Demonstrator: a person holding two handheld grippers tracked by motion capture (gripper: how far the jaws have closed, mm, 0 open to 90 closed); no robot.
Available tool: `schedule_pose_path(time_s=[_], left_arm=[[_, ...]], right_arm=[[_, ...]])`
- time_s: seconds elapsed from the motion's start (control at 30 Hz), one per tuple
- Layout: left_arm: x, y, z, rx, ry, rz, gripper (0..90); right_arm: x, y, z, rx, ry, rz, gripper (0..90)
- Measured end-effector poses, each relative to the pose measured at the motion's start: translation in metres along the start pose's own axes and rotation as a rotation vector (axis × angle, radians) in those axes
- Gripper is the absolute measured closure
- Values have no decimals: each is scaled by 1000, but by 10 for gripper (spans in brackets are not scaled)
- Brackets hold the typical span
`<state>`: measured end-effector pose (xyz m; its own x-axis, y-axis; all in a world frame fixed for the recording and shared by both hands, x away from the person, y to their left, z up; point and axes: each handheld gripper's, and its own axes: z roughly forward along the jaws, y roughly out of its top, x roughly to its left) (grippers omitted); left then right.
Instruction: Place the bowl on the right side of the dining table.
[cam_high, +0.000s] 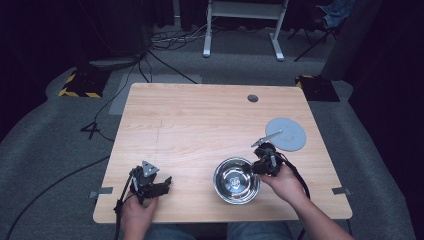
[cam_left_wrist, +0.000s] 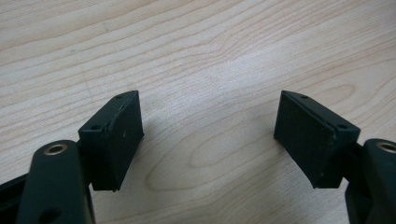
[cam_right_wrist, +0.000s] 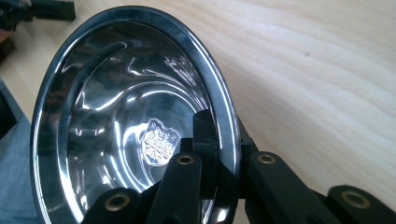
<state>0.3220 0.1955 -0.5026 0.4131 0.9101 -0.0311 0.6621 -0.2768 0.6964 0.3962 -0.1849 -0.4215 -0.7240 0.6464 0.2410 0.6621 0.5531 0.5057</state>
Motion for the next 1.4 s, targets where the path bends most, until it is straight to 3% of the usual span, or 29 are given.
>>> schedule_pose_path(time_s=[0.27, 0.57, 1.13, 1.4], left_arm=[[0, 3, 3, 5, 7, -10, 220], [0, 3, 3, 6, 6, -12, 220], [0, 3, 3, 9, 16, -14, 182], [0, 3, 4, 12, 15, -24, 167]], right_arm=[[-12, 8, -24, -80, -57, 26, 864], [-28, 18, -42, -152, -86, 61, 864], [-63, 35, -73, -242, -170, 116, 863], [-80, 41, -81, -290, -199, 175, 864]])
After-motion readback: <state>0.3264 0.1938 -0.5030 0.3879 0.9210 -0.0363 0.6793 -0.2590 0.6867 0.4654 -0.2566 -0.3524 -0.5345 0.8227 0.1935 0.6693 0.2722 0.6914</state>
